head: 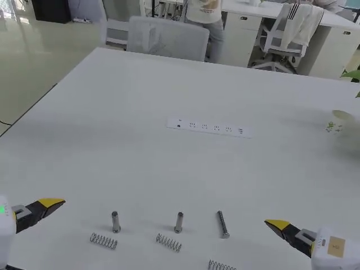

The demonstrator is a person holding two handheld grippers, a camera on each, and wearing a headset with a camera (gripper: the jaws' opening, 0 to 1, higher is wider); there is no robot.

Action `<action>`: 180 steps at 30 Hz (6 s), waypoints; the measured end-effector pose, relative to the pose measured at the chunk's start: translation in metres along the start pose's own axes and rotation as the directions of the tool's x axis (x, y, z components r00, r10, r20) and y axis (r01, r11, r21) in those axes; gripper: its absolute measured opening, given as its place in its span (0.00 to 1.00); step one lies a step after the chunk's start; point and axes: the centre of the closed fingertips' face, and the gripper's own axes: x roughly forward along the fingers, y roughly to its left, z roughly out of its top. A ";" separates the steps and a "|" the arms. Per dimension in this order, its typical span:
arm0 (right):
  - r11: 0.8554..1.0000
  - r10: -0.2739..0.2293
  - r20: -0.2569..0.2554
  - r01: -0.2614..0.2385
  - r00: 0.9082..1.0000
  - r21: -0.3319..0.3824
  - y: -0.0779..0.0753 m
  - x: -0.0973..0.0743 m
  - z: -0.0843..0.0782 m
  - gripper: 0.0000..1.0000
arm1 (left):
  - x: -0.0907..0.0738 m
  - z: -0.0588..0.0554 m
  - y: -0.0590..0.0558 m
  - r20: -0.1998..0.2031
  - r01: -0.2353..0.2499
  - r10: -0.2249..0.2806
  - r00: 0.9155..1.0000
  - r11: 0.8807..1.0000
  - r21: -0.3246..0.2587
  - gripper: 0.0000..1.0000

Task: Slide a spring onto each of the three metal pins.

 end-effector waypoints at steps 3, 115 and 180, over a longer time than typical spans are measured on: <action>1.000 0.002 0.007 -0.002 1.000 0.004 -0.002 0.003 0.004 0.93 | 0.001 0.000 0.000 0.000 0.003 -0.003 1.000 1.000 -0.001 0.98; 0.859 -0.076 -0.313 0.222 0.947 0.462 -0.081 0.094 -0.002 0.06 | -0.008 -0.014 0.006 -0.007 0.006 -0.006 1.000 0.999 -0.052 0.95; 0.891 -0.140 -0.164 0.197 0.976 0.409 -0.071 0.069 0.006 0.05 | -0.004 -0.010 0.002 -0.005 0.008 -0.008 1.000 0.998 -0.055 0.94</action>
